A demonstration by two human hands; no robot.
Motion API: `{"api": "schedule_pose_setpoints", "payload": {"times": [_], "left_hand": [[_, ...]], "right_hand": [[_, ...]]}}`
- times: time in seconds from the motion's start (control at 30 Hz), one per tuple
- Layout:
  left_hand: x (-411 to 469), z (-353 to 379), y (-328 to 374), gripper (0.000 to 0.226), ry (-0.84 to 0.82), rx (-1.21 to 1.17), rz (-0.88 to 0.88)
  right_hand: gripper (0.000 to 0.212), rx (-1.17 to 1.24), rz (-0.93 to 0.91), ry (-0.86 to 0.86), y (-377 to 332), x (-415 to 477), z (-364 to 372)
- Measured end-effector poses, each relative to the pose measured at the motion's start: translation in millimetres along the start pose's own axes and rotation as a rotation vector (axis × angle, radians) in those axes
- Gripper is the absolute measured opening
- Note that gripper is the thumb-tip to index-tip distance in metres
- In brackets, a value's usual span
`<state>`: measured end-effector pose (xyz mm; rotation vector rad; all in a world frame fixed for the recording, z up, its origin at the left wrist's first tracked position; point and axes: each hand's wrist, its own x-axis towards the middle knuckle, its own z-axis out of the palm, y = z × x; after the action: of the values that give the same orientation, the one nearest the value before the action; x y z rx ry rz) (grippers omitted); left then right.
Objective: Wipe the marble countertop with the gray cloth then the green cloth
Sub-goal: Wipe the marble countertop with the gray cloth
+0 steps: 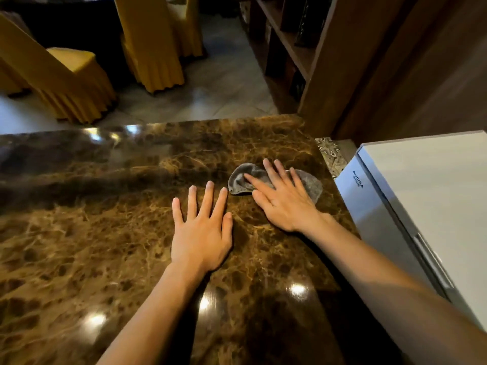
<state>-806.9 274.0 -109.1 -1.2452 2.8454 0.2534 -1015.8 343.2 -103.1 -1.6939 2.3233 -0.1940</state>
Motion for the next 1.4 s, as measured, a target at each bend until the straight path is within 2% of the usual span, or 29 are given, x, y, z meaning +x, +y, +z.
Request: {"api": "schedule_pose_setpoints", "payload": {"times": [0.17,0.43,0.57,0.7,0.87,1.13,1.3,1.4], "left_hand": [[0.3,-0.6,1.3,0.061,0.000,-0.021,-0.011],[-0.3,-0.7,1.5,0.058,0.011,-0.033,-0.014],[-0.9,-1.8,1.5,0.058,0.011,-0.039,-0.025],[-0.6,-2.4,1.4,0.059,0.015,-0.038,-0.031],[-1.2,-2.4,2.7,0.060,0.025,-0.035,-0.032],[-1.4,-0.8,1.4,0.060,0.000,-0.036,-0.020],[-1.9,-4.3,-0.1,0.061,-0.036,-0.054,0.001],[-0.9,-5.3,-3.5,0.062,-0.059,-0.070,0.024]], "right_hand": [[0.050,-0.014,0.059,-0.061,14.9,87.6,-17.2],[0.052,-0.017,0.165,-0.053,31.5,184.5,-35.5],[0.052,-0.025,0.236,-0.020,43.2,209.9,-42.4],[0.052,-0.021,0.214,-0.015,48.4,207.9,-42.8],[0.052,-0.048,0.112,-0.009,50.5,148.8,-35.8],[0.057,-0.131,-0.234,-0.057,8.6,-48.5,1.1],[0.051,-0.080,-0.261,-0.100,-12.1,-181.4,20.1],[0.051,-0.039,-0.205,-0.110,-21.5,-263.8,29.8]]}}
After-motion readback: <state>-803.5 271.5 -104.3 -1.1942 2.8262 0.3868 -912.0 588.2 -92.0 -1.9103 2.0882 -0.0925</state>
